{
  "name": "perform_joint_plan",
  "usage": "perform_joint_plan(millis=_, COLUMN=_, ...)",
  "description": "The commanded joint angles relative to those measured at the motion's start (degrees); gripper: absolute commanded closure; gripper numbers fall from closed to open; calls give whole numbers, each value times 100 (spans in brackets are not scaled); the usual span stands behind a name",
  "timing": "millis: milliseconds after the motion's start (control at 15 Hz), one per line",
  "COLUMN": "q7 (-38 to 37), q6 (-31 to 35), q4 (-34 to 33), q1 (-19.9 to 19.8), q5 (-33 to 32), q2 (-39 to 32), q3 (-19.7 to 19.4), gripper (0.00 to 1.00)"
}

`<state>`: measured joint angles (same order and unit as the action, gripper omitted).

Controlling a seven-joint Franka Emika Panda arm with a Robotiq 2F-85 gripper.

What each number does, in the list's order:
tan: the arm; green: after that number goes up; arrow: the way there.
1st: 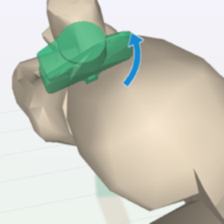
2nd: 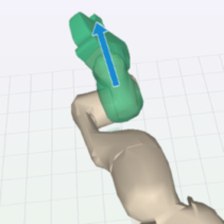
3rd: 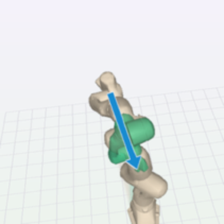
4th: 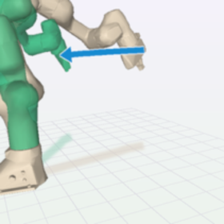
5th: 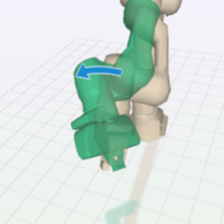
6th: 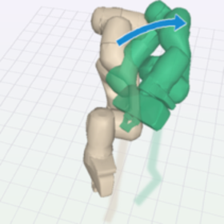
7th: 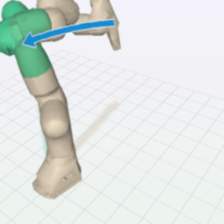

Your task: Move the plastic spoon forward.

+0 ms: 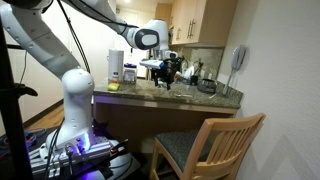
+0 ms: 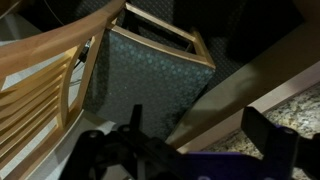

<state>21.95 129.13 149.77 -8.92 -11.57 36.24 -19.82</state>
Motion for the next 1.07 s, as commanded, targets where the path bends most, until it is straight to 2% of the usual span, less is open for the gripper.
perform_joint_plan(millis=0, q7=50, q6=-7, q4=-8, q1=-83, q5=70, q2=-16, q3=81, gripper=0)
perform_joint_plan(millis=333, q7=-62, q6=303, q4=16, q1=311, q5=370, q2=-403, q3=337, gripper=0)
perform_joint_plan(millis=533, q7=-419, q6=820, q4=-75, q1=528, q5=749, q2=-567, q3=595, gripper=0)
perform_joint_plan(millis=1000, q7=-2254, q6=2642, q4=-339, q1=280, q5=712, q2=-1842, q3=1281, gripper=0)
